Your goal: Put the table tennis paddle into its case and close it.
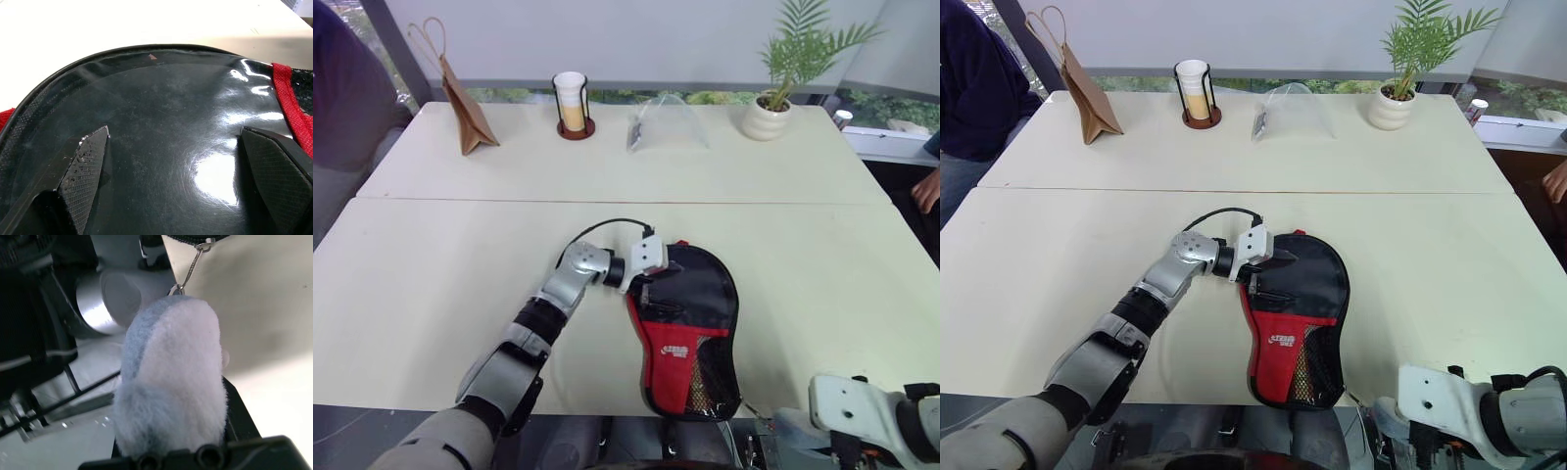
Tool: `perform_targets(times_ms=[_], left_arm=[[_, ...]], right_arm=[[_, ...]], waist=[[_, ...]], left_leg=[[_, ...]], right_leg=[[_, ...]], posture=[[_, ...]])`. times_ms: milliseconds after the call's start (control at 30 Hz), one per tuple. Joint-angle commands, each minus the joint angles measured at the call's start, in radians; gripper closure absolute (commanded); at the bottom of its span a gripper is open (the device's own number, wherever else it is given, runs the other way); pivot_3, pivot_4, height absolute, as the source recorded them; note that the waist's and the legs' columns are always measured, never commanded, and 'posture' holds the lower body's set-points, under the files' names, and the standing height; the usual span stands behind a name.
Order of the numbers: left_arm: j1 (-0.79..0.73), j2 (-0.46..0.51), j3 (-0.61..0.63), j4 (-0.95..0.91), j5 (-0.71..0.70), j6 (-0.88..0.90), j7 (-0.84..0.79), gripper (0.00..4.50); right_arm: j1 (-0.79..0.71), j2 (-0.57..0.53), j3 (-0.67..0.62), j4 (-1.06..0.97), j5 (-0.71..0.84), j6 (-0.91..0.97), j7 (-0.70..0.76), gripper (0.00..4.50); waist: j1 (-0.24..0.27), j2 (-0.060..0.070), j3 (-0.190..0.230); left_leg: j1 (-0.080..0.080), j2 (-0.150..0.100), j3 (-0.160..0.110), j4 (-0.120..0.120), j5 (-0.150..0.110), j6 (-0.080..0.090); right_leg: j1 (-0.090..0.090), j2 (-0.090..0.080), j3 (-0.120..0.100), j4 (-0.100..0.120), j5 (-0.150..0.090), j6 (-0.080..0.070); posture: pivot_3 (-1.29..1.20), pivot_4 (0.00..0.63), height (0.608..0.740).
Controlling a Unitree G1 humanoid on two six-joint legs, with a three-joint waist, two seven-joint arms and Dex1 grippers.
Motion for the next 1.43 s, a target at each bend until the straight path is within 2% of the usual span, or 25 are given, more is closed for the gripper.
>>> perform_targets(times_ms=[33, 100, 167, 233, 367, 400, 567, 733, 933, 1067, 1133, 1233, 1433], left_arm=[[0.024, 0.008, -0.034, 0.059, 0.057, 0.021, 0.012, 0.01], [0.018, 0.004, -0.033, 0.068, 0.057, 0.016, 0.014, 0.01], [0.008, -0.002, -0.030, 0.083, 0.058, 0.010, 0.018, 0.01], [-0.004, -0.007, -0.024, 0.098, 0.056, -0.001, 0.022, 0.01], [-0.031, -0.013, -0.009, 0.125, 0.049, -0.021, 0.027, 0.01], [-0.038, -0.013, -0.004, 0.133, 0.047, -0.028, 0.027, 0.01], [-0.093, -0.010, 0.075, 0.081, -0.034, -0.003, -0.014, 0.01], [-0.155, 0.018, 0.152, -0.005, -0.112, 0.075, -0.051, 0.01], [-0.205, 0.114, 0.251, -0.164, -0.225, 0.263, -0.090, 0.01], [-0.177, 0.316, 0.342, -0.374, -0.336, 0.468, -0.150, 0.01], [-0.148, 0.378, 0.353, -0.446, -0.363, 0.521, -0.156, 0.01], [-0.050, 0.509, 0.407, -0.605, -0.424, 0.636, -0.157, 0.01], [0.173, 0.687, 0.536, -0.866, -0.556, 0.800, -0.119, 0.01]], right_arm=[[-0.018, 0.006, -0.043, 0.008, -0.014, 0.003, 0.041, 4.30], [-0.061, 0.005, -0.049, 0.009, 0.005, 0.029, 0.038, 4.30], [-0.118, 0.002, -0.047, 0.018, 0.024, 0.062, 0.032, 3.23], [-0.214, -0.008, -0.046, 0.036, 0.074, 0.124, 0.022, 2.39], [-0.361, -0.038, -0.044, 0.083, 0.132, 0.206, 0.018, 0.18], [-0.389, -0.048, -0.042, 0.099, 0.140, 0.219, 0.019, 0.03], [-0.610, -0.098, -0.043, 0.248, 0.251, 0.281, 0.017, 0.03], [-0.822, -0.109, 0.048, 0.360, 0.341, 0.320, -0.036, 0.03], [-0.988, -0.098, 0.158, 0.429, 0.414, 0.338, -0.085, 0.03], [-1.047, -0.111, 0.171, 0.444, 0.462, 0.336, -0.076, 0.03], [-1.050, -0.119, 0.166, 0.444, 0.474, 0.334, -0.071, 0.03], [-1.031, -0.130, 0.132, 0.436, 0.493, 0.330, -0.051, 0.03], [-1.009, -0.140, 0.101, 0.433, 0.509, 0.325, -0.040, 0.03]], waist=[[0.000, 0.000, 0.000], [-0.001, 0.000, 0.000], [-0.001, -0.001, 0.000], [-0.003, -0.001, 0.001], [-0.003, -0.001, 0.001], [-0.003, -0.001, 0.000], [-0.006, -0.001, 0.001], [-0.005, 0.000, 0.004], [-0.005, 0.000, 0.005], [-0.016, 0.001, 0.010], [-0.017, 0.002, 0.010], [-0.016, 0.002, 0.010], [-0.011, 0.002, 0.011]], left_leg=[[0.000, 0.000, 0.000, 0.000, 0.000, 0.000], [0.000, 0.000, 0.000, 0.000, 0.000, 0.000], [0.000, 0.000, 0.000, 0.000, 0.000, 0.000], [0.001, 0.000, 0.000, 0.000, 0.000, 0.000], [0.001, 0.000, 0.000, 0.000, 0.000, 0.000], [0.001, 0.000, 0.000, 0.000, 0.000, 0.000], [-0.003, 0.000, 0.001, 0.000, 0.000, 0.001], [-0.010, 0.000, 0.001, 0.000, 0.002, 0.003], [-0.012, 0.000, 0.001, -0.001, 0.002, 0.003], [-0.012, 0.000, 0.001, -0.002, 0.002, 0.003], [-0.012, 0.000, 0.001, -0.003, 0.002, 0.003], [-0.011, 0.000, 0.001, -0.003, 0.002, 0.003], [-0.011, 0.000, 0.002, -0.003, 0.001, 0.001]], right_leg=[[0.000, 0.000, 0.000, 0.000, 0.000, 0.000], [0.000, -0.001, 0.000, 0.000, 0.000, 0.000], [0.000, -0.001, -0.001, 0.000, 0.000, 0.001], [0.001, -0.001, -0.001, 0.000, 0.000, 0.001], [0.002, -0.002, -0.002, 0.000, 0.000, 0.000], [0.001, -0.003, -0.002, 0.000, 0.000, 0.000], [-0.003, -0.003, -0.003, 0.000, 0.003, -0.004], [-0.012, -0.002, -0.004, 0.002, 0.005, -0.002], [-0.015, -0.002, -0.004, 0.001, 0.006, -0.001], [-0.016, -0.002, -0.003, 0.002, 0.006, -0.001], [-0.016, -0.001, -0.003, 0.002, 0.006, -0.001], [-0.016, -0.002, -0.002, 0.002, 0.006, -0.001], [-0.015, -0.002, -0.001, 0.002, 0.004, -0.005]], posture=[[0.00, 0.150, 0.734], [0.00, 0.150, 0.734], [0.00, 0.150, 0.734], [0.00, 0.150, 0.734], [0.00, 0.150, 0.734], [0.00, 0.150, 0.734], [0.00, 0.150, 0.734], [0.00, 0.150, 0.734], [0.00, 0.150, 0.734], [0.00, 0.150, 0.734], [0.00, 0.150, 0.734], [0.00, 0.150, 0.734], [0.00, 0.150, 0.734]])
